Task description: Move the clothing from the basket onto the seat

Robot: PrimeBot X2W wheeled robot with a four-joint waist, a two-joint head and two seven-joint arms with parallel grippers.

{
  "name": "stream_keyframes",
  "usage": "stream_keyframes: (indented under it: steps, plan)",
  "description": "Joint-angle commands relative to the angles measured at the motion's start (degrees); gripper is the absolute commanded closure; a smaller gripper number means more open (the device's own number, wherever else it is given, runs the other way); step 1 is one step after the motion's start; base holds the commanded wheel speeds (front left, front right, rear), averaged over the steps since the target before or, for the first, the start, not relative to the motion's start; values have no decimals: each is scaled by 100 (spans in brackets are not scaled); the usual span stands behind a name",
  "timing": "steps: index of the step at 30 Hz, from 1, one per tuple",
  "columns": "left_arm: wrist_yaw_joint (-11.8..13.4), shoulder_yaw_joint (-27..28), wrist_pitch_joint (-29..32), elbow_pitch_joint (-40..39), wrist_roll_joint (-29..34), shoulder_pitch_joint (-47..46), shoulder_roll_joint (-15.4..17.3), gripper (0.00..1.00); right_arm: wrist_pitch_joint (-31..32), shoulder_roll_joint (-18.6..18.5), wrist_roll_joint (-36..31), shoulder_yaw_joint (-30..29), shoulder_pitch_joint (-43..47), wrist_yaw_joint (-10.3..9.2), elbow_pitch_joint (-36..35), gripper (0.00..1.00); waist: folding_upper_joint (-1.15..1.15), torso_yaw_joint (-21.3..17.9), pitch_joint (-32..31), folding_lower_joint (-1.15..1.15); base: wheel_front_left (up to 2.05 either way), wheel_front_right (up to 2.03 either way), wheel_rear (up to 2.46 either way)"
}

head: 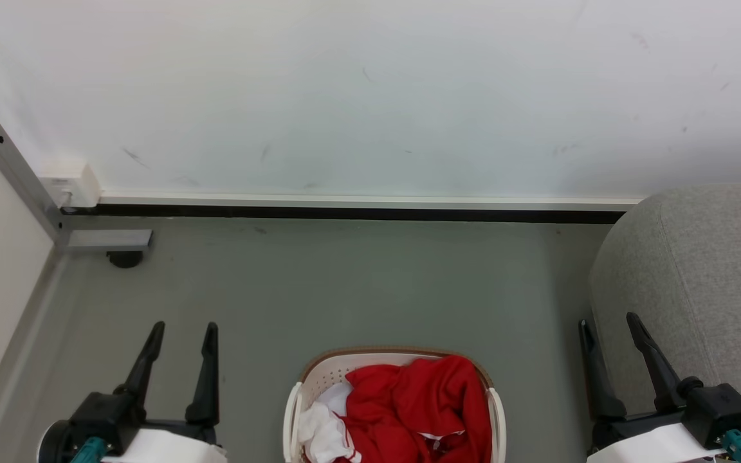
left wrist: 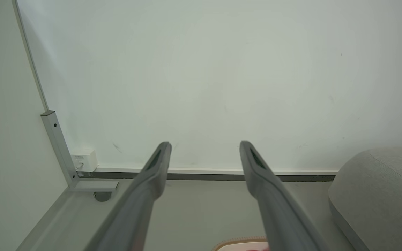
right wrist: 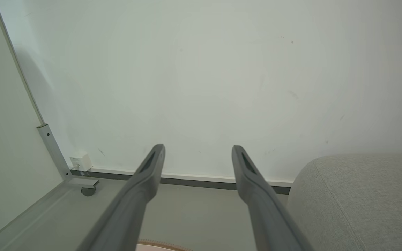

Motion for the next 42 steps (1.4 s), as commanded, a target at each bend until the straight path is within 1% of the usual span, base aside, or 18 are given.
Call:
stream_keyframes:
  steps: [1,24,38,42]
  plan:
    - [-15,32,-4,16,-25,-32,5,0,-4,-37,18,-4,-69,-12,1,0,0,-3,3,0,0,0,0]
    - [-102,87,-4,81,36,-92,-20,0,-3,-35,47,54,-132,-12,-15,0,0,-111,120,0,0,0,0]
    - [-137,-20,-4,141,-5,-258,-20,0,-3,-34,-20,100,-338,-12,-53,0,0,-460,521,0,0,0,0]
    - [-150,-46,-4,228,6,-357,-20,0,-3,-34,-20,82,-402,-12,-87,0,0,-667,709,0,0,0,0]
